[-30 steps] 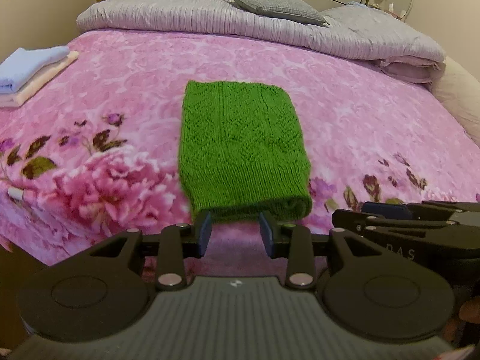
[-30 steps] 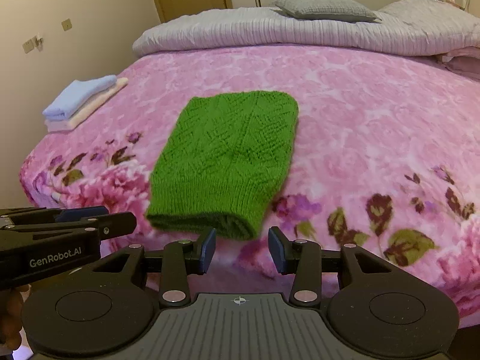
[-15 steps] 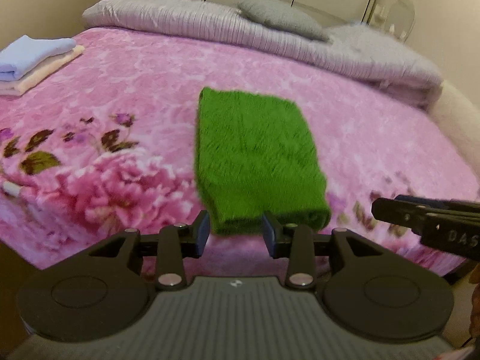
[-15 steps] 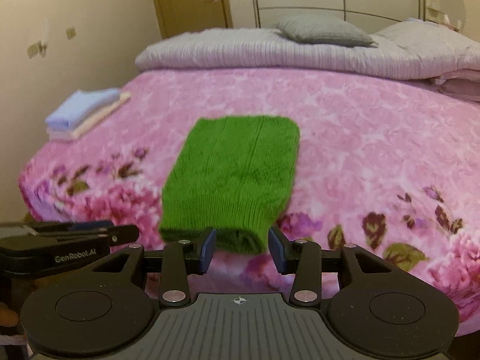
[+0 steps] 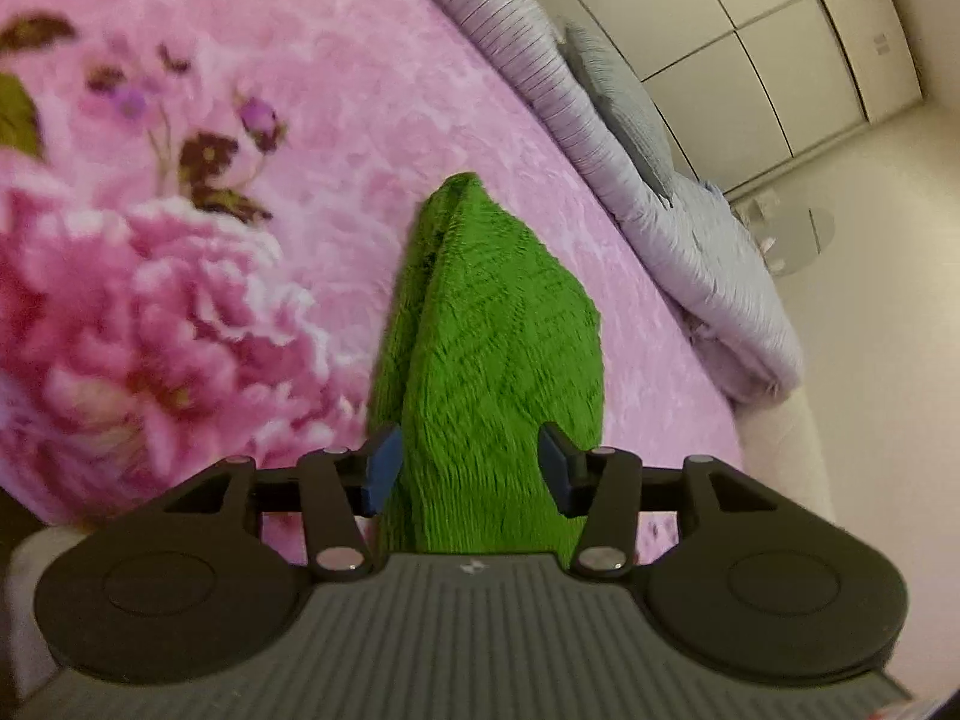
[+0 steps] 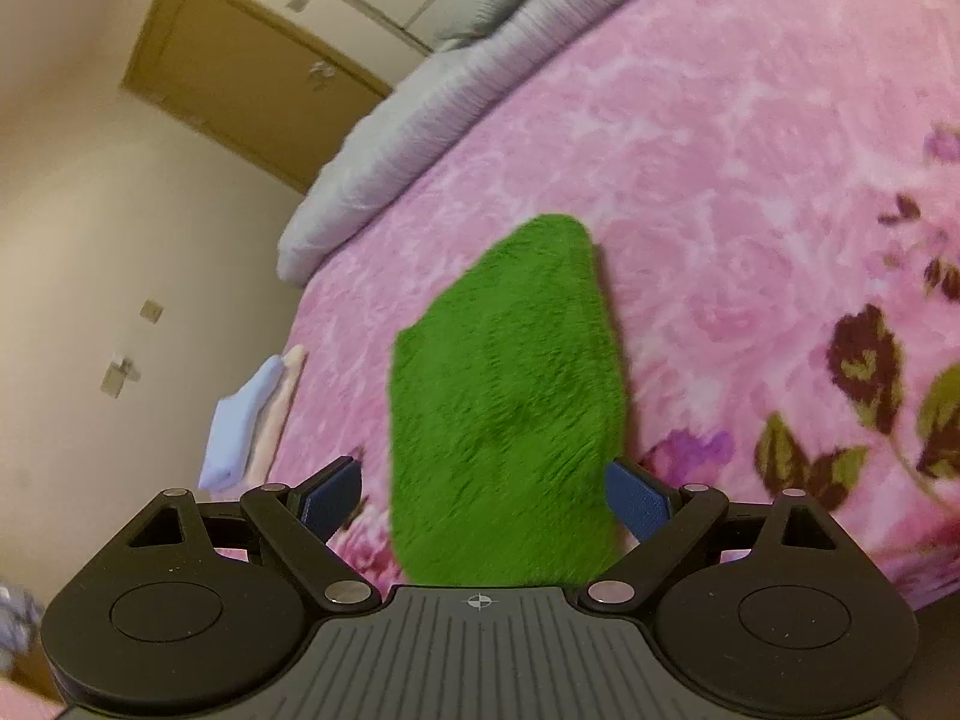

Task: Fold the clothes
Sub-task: 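Grasp the folded sweater end with both grippers and lift it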

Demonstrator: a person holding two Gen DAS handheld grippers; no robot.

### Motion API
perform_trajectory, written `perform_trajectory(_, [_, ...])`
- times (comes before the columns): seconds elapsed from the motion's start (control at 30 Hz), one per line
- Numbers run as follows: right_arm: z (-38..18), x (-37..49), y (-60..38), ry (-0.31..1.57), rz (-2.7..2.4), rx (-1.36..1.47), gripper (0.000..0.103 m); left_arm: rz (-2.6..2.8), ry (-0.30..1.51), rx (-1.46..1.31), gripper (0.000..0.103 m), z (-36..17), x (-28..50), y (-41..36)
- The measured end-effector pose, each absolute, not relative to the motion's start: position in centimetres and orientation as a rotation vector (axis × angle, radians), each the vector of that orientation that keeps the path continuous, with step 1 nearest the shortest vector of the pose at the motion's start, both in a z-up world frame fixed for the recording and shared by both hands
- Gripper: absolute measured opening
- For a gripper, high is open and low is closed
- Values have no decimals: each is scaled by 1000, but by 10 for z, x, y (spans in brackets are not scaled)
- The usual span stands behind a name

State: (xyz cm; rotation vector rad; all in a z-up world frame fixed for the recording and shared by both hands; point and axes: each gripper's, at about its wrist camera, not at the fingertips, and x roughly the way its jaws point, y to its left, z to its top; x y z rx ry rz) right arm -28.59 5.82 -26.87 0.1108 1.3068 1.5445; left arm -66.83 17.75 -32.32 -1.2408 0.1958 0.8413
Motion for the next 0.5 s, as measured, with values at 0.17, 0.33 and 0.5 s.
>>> perform_trajectory(0.17, [-306,-267,82,1404,1523,133,91,840,197,-1331,44,-356,-661,208])
perform_trajectory(0.33, [-330,-260,100,1461,1527,148,91,844,196,-1353,44,-374,-660,224])
perform_trajectory(0.5, [-344,-257,119,1483,1525,148,91,792,158,-1387,44,-382,-653,238])
